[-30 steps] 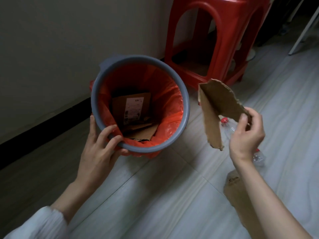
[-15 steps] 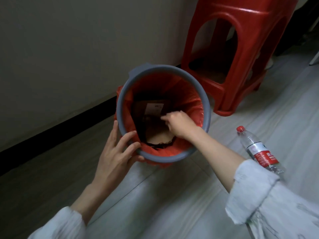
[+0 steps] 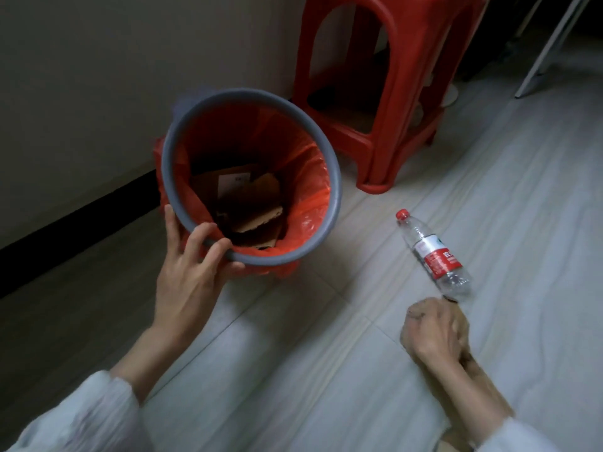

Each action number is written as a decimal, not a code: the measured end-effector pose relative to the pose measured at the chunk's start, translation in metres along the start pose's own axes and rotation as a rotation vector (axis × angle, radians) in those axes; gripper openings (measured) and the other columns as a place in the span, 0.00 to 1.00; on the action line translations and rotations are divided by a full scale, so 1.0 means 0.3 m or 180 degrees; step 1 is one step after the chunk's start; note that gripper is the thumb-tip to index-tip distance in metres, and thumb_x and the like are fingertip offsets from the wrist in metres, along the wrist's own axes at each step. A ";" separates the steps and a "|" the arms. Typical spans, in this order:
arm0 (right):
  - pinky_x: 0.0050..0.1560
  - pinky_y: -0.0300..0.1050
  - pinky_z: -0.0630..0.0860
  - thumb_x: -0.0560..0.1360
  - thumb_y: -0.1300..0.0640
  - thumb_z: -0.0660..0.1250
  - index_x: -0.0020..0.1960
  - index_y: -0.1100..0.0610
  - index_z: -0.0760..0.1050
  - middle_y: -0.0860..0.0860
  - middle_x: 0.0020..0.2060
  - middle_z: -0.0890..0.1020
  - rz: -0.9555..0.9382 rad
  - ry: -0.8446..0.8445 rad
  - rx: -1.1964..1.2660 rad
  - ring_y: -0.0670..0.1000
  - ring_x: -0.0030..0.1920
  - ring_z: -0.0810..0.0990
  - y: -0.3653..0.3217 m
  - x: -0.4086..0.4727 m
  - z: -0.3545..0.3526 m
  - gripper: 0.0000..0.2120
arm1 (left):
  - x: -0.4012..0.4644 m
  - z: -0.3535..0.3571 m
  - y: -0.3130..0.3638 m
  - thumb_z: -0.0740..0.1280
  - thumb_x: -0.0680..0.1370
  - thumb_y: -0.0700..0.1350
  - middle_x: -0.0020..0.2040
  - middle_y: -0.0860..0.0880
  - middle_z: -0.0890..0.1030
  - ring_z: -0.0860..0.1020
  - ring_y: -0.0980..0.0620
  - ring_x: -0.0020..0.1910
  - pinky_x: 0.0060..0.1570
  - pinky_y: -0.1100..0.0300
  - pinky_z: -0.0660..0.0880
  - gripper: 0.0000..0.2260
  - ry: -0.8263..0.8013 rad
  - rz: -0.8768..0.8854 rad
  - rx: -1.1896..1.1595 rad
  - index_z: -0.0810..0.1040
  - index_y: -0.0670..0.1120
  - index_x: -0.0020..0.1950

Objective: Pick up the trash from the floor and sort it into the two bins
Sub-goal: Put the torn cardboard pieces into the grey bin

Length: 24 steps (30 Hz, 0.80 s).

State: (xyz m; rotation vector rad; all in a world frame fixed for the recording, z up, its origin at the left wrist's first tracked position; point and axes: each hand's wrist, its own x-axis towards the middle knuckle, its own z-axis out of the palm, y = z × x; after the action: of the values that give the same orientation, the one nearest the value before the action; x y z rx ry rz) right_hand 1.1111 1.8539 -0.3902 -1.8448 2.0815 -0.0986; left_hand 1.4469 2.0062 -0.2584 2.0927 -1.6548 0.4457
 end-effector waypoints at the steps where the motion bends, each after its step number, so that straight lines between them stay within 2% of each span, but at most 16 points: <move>1: 0.70 0.62 0.57 0.74 0.47 0.60 0.71 0.54 0.60 0.57 0.71 0.59 0.0330 -0.0238 -0.0237 0.59 0.72 0.57 0.053 0.005 0.019 0.28 | 0.006 0.004 0.011 0.57 0.78 0.57 0.57 0.40 0.74 0.51 0.33 0.73 0.50 0.35 0.75 0.21 0.0006 -0.0010 -0.0021 0.76 0.40 0.53; 3: 0.70 0.64 0.50 0.73 0.40 0.57 0.74 0.51 0.49 0.53 0.75 0.51 0.0754 -0.0548 -0.0337 0.57 0.74 0.48 0.092 0.009 0.032 0.35 | 0.016 0.002 0.025 0.59 0.77 0.56 0.58 0.40 0.73 0.49 0.34 0.73 0.47 0.33 0.75 0.20 -0.0013 -0.0071 -0.0028 0.75 0.40 0.54; 6: 0.73 0.60 0.51 0.68 0.36 0.58 0.75 0.55 0.49 0.55 0.75 0.50 0.0842 -0.0903 0.0070 0.57 0.75 0.48 0.105 0.021 0.033 0.43 | 0.019 0.001 0.056 0.60 0.76 0.54 0.59 0.39 0.72 0.48 0.36 0.74 0.40 0.33 0.76 0.19 -0.0050 -0.0118 -0.0066 0.76 0.39 0.54; 8: 0.73 0.57 0.50 0.69 0.36 0.61 0.76 0.54 0.48 0.53 0.76 0.50 0.0500 -0.0947 -0.0164 0.57 0.75 0.48 0.079 -0.017 0.040 0.43 | 0.014 0.002 0.067 0.60 0.76 0.54 0.59 0.40 0.72 0.49 0.34 0.74 0.39 0.34 0.76 0.19 -0.0035 -0.0092 -0.0076 0.76 0.39 0.54; 10: 0.73 0.57 0.50 0.71 0.37 0.62 0.76 0.50 0.47 0.50 0.76 0.47 -0.0177 -0.0893 -0.0611 0.54 0.75 0.48 0.027 -0.069 0.054 0.41 | 0.011 0.006 0.074 0.60 0.76 0.55 0.59 0.40 0.71 0.50 0.34 0.73 0.40 0.34 0.76 0.19 -0.0013 -0.0064 -0.0062 0.76 0.39 0.54; 12: 0.72 0.57 0.52 0.68 0.36 0.65 0.75 0.48 0.46 0.48 0.76 0.45 -0.0759 -0.0938 -0.0906 0.53 0.75 0.49 -0.039 -0.116 0.072 0.44 | 0.013 0.011 0.084 0.58 0.78 0.56 0.59 0.41 0.71 0.49 0.34 0.73 0.40 0.35 0.77 0.21 0.0001 -0.0055 -0.0033 0.76 0.40 0.54; 15: 0.69 0.58 0.55 0.65 0.38 0.69 0.76 0.48 0.42 0.48 0.76 0.42 -0.1047 -0.1093 -0.1059 0.54 0.74 0.50 -0.113 -0.133 0.094 0.50 | 0.020 0.015 0.093 0.53 0.79 0.58 0.58 0.43 0.70 0.49 0.36 0.73 0.41 0.37 0.77 0.23 0.0037 -0.0045 -0.0023 0.76 0.40 0.54; 17: 0.67 0.58 0.58 0.65 0.38 0.70 0.76 0.50 0.43 0.50 0.75 0.46 -0.1088 -0.1119 -0.1180 0.55 0.72 0.54 -0.136 -0.128 0.097 0.50 | 0.017 0.014 0.088 0.53 0.80 0.59 0.58 0.43 0.70 0.48 0.36 0.74 0.42 0.37 0.77 0.23 0.0017 -0.0041 -0.0008 0.75 0.41 0.54; 20: 0.62 0.53 0.60 0.69 0.43 0.70 0.74 0.51 0.52 0.52 0.70 0.61 -0.1253 -0.0853 -0.1258 0.54 0.67 0.62 -0.154 -0.109 0.072 0.41 | 0.004 0.011 0.075 0.52 0.80 0.59 0.59 0.41 0.71 0.48 0.36 0.74 0.43 0.35 0.77 0.24 -0.0013 -0.0033 0.0023 0.75 0.41 0.54; 22: 0.61 0.51 0.61 0.73 0.48 0.67 0.69 0.51 0.63 0.51 0.65 0.68 -0.1500 -0.0742 -0.1153 0.53 0.65 0.66 -0.167 -0.085 0.042 0.28 | -0.002 0.012 0.069 0.52 0.80 0.59 0.59 0.41 0.71 0.48 0.36 0.74 0.42 0.35 0.77 0.24 -0.0012 -0.0048 0.0023 0.75 0.41 0.54; 24: 0.60 0.49 0.64 0.75 0.52 0.64 0.63 0.52 0.71 0.51 0.61 0.74 -0.1650 -0.0794 -0.0674 0.53 0.63 0.70 -0.192 -0.069 0.001 0.17 | -0.002 0.013 0.070 0.52 0.80 0.59 0.59 0.41 0.71 0.48 0.36 0.74 0.42 0.35 0.77 0.24 -0.0011 -0.0067 0.0016 0.76 0.41 0.54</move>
State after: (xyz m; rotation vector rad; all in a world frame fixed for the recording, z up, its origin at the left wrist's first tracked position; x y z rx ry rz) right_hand 1.1674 1.8656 -0.3696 -2.3481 1.4580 0.2202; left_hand 1.4263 2.0007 -0.2592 2.1137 -1.6337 0.4401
